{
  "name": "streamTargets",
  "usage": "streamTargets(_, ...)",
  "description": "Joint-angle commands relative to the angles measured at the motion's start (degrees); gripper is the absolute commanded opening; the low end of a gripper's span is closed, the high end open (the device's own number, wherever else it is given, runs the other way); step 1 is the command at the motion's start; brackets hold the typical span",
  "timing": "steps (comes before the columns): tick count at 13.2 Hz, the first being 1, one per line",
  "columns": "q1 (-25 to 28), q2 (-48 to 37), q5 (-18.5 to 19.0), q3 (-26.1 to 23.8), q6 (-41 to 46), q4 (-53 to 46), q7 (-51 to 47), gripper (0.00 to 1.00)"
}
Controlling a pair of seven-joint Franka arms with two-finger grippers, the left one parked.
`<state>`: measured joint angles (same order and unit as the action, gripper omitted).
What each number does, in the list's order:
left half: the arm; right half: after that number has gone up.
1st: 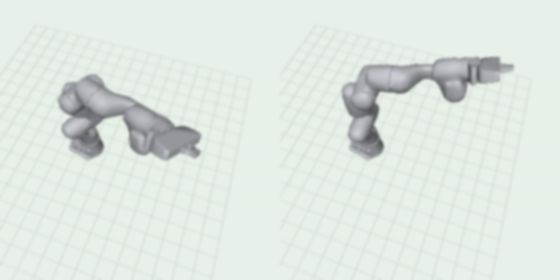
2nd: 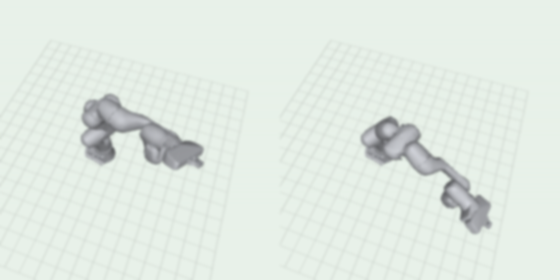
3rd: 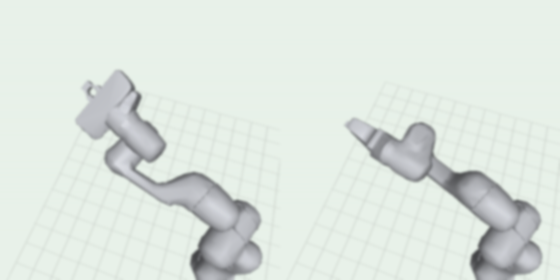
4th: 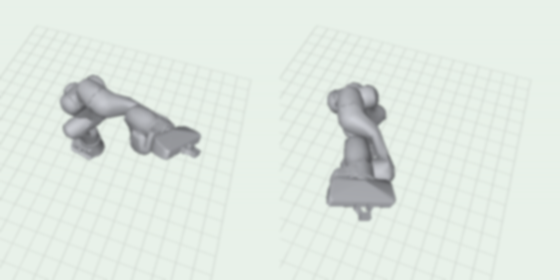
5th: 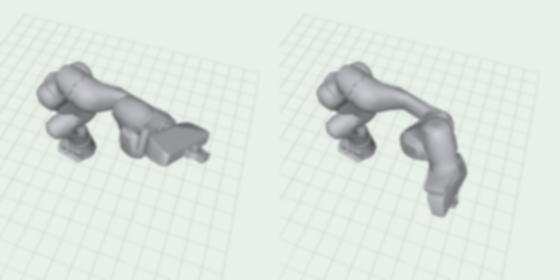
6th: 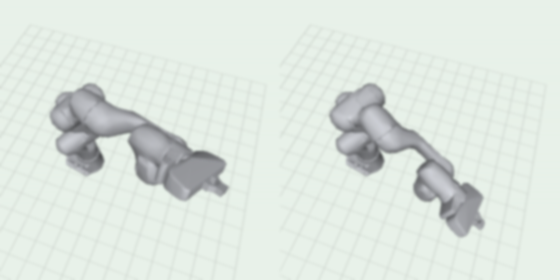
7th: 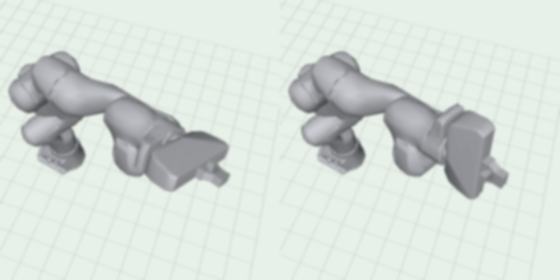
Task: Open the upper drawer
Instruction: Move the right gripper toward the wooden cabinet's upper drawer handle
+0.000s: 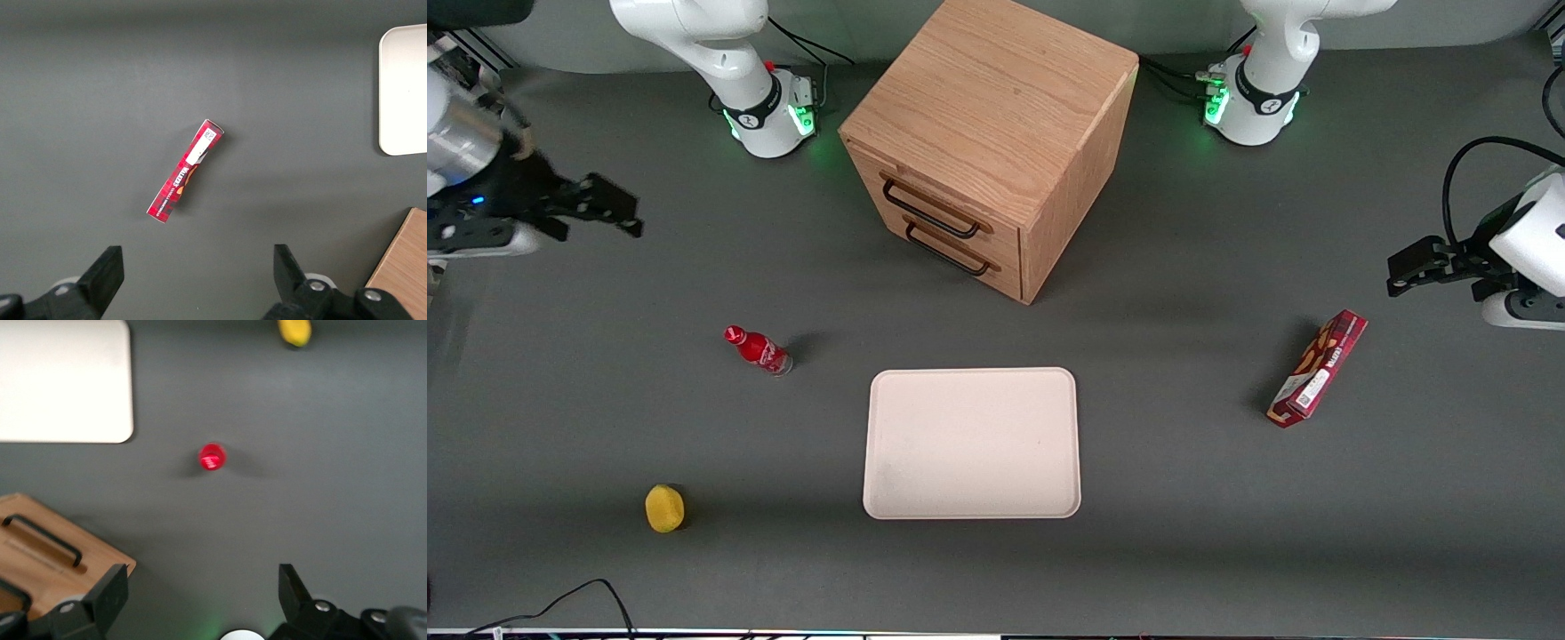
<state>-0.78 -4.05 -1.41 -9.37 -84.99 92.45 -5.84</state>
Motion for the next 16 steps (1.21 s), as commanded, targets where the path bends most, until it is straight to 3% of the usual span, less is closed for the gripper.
streamTargets(1, 0.4, 0.6, -0.8, -6.2, 3.8, -2.5, 0.5, 1.00)
streamTargets(5, 0.4, 3.9, -9.8, -11.9, 3.4, -4.5, 2.4, 1.00)
streamTargets(10, 0.4, 9.6, -11.4, -15.3, 1.7, -5.0, 30.2, 1.00)
streamTargets(12, 1.0, 11.3, -14.9, -15.9, -0.4, -4.6, 31.9, 1.00)
streamTargets(16, 1.2, 16.2, -15.9, -19.2, -4.2, -2.7, 31.2, 1.00)
